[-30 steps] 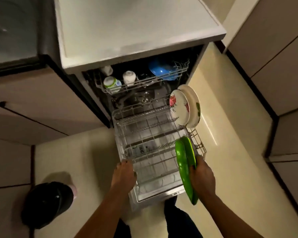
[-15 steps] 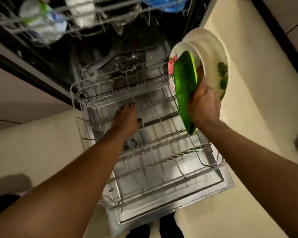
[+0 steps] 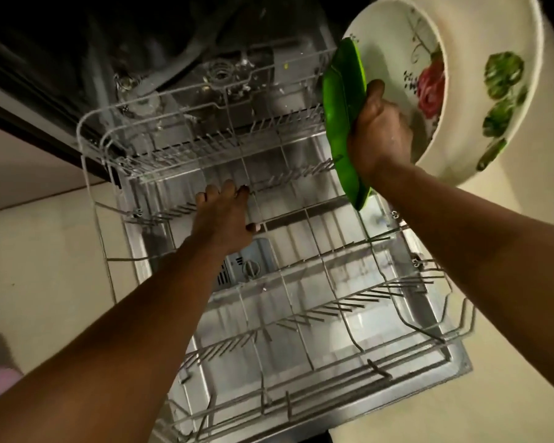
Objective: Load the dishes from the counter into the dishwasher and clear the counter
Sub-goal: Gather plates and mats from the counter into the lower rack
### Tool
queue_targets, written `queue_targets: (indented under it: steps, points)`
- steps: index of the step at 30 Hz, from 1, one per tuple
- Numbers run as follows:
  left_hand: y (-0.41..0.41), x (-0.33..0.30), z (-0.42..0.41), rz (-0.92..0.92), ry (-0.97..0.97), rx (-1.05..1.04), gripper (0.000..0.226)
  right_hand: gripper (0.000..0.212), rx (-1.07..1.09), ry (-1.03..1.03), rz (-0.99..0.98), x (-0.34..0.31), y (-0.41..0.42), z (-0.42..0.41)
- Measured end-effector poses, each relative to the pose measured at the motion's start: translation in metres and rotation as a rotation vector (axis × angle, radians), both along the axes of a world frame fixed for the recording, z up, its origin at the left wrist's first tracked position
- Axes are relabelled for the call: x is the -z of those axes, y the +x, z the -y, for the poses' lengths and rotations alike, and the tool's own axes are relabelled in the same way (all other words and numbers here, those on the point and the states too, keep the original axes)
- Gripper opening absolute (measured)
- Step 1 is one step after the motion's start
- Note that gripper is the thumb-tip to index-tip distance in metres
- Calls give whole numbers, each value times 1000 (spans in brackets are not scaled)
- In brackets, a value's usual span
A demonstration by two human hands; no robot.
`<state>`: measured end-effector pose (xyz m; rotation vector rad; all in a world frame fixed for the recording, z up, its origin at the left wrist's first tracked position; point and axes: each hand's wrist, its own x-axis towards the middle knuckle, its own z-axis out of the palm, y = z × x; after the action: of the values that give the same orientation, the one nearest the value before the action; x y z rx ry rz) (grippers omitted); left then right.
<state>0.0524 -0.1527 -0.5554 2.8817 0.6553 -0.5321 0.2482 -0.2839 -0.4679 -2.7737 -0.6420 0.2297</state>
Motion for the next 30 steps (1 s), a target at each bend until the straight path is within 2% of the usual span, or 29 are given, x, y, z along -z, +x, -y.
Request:
queue_targets:
  steps: [3, 11, 19, 30]
  points:
    - [-1, 1, 0, -3, 0, 3, 78, 45, -5, -34, 17, -3, 0, -11]
    - [-2, 1, -1, 28, -19, -1, 79, 31, 127, 153, 96, 1, -4, -10]
    - [-2, 4, 0, 53, -3, -4, 79, 54, -2, -151, 3, 30, 18, -29]
    - [-2, 8, 2, 61, 30, -5, 78, 60, -24, -29, -44, 47, 28, -35]
